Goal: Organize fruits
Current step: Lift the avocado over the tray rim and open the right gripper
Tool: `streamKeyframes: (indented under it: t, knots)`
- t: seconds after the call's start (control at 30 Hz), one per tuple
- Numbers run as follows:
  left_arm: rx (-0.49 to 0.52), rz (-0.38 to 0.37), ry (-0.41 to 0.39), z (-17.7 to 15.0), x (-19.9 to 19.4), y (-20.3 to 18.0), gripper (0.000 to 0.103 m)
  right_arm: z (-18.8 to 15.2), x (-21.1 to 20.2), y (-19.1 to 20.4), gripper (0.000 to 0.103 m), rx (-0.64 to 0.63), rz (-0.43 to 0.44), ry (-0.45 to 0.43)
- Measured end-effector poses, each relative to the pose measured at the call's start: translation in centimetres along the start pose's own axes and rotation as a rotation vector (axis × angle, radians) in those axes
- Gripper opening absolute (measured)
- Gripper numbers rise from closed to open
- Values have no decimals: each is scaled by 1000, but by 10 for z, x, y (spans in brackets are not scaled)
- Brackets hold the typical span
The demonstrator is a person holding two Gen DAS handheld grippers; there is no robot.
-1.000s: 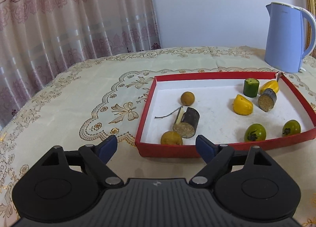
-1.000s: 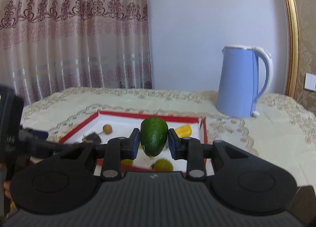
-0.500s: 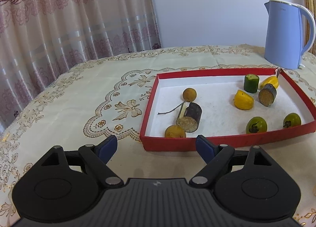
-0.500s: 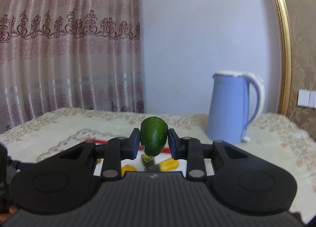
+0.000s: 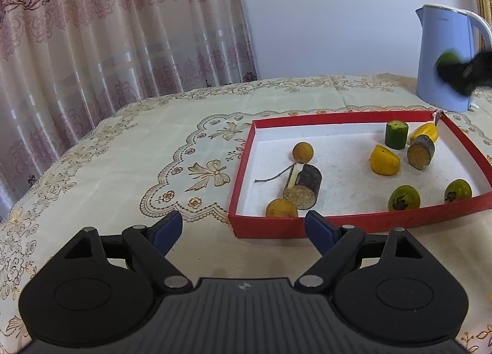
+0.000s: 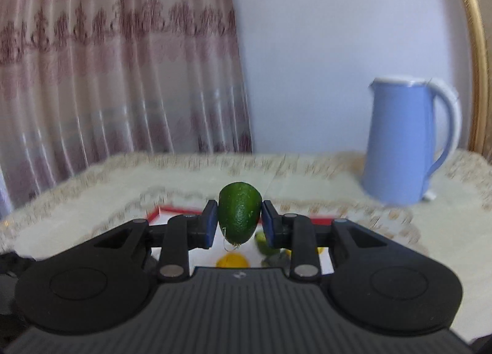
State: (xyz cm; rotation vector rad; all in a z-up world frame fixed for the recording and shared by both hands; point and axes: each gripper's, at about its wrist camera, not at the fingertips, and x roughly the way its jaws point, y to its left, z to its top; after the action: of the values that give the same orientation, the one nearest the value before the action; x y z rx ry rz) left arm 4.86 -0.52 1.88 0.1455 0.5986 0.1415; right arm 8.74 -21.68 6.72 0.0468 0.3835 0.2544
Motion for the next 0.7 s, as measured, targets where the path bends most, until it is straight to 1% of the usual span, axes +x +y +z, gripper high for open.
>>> streamKeyframes:
  t: [0.13,0.33,0.53,0.7]
  knots:
    - [-7,2,9,0,3,4,87,-13,29,4,29,-5,-4,73]
    - [-18,1,18,-1,6,8,87,-26,57,7,29,-10,-30,138]
    - [-18,-1,24,-2,6,8,87,-31,71,5,29,-18,-53,169]
    - [-21,-2,28,-3,7,10,87,-33,74,6,31,-40,-75,170]
